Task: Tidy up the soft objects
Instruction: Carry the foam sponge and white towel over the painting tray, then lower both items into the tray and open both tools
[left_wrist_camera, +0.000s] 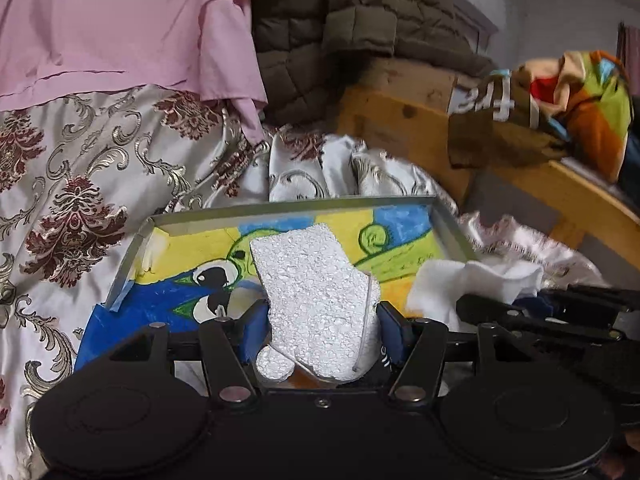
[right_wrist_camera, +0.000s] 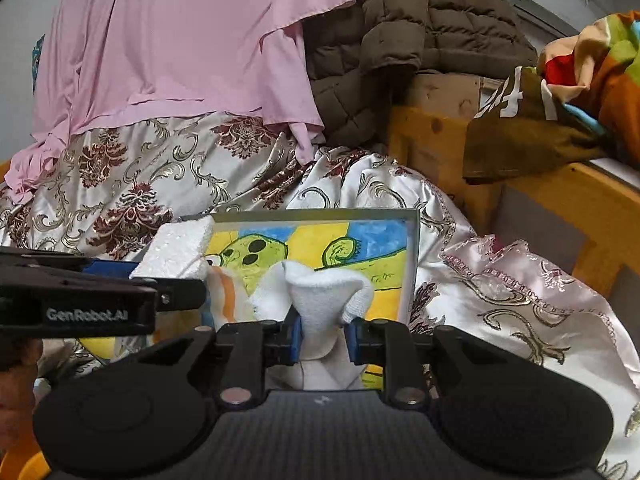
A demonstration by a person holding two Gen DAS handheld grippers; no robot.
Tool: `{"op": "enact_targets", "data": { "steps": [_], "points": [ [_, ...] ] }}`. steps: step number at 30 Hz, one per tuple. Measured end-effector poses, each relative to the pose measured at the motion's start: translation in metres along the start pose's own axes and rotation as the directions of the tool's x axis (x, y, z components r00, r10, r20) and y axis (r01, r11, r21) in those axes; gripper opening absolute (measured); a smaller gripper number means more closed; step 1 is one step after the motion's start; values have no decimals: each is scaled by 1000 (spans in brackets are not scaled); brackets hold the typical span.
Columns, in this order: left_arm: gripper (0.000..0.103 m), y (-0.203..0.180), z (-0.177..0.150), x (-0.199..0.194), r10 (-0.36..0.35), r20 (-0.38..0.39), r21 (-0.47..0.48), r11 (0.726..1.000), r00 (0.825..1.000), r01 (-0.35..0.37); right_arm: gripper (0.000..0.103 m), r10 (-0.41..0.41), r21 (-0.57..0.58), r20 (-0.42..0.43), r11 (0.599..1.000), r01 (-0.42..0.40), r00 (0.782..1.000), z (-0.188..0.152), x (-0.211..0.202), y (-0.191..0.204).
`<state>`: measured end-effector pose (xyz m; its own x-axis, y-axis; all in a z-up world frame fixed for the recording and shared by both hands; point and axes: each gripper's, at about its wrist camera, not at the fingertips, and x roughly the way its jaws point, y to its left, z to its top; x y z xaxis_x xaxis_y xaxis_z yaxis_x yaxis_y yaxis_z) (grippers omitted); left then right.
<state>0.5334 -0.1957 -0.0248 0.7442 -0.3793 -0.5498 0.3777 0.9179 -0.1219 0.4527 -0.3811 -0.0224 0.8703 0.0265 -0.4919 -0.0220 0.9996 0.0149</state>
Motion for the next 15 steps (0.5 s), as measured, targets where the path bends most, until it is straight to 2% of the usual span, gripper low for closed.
{"op": "enact_targets", "data": {
  "steps": [3, 9, 12, 15],
  "points": [
    [61, -4, 0, 7, 4, -28, 20, 1000, 1000, -4, 28, 0, -3, -10, 1000, 0, 1000, -4, 4, 0],
    [61, -12, 1, 17, 32, -91, 64, 998, 995, -27, 41, -10, -16, -16, 1000, 10, 1000, -9, 2, -1],
    [63, -12, 0, 16, 35, -98, 66, 997, 995, -29, 46, -12, -30, -13, 999, 12, 1000, -10, -2, 0],
    [70, -10, 0, 11, 21, -80, 63, 998, 997, -17, 52, -2, -37, -1, 999, 2, 1000, -12, -8, -1]
  ]
}}
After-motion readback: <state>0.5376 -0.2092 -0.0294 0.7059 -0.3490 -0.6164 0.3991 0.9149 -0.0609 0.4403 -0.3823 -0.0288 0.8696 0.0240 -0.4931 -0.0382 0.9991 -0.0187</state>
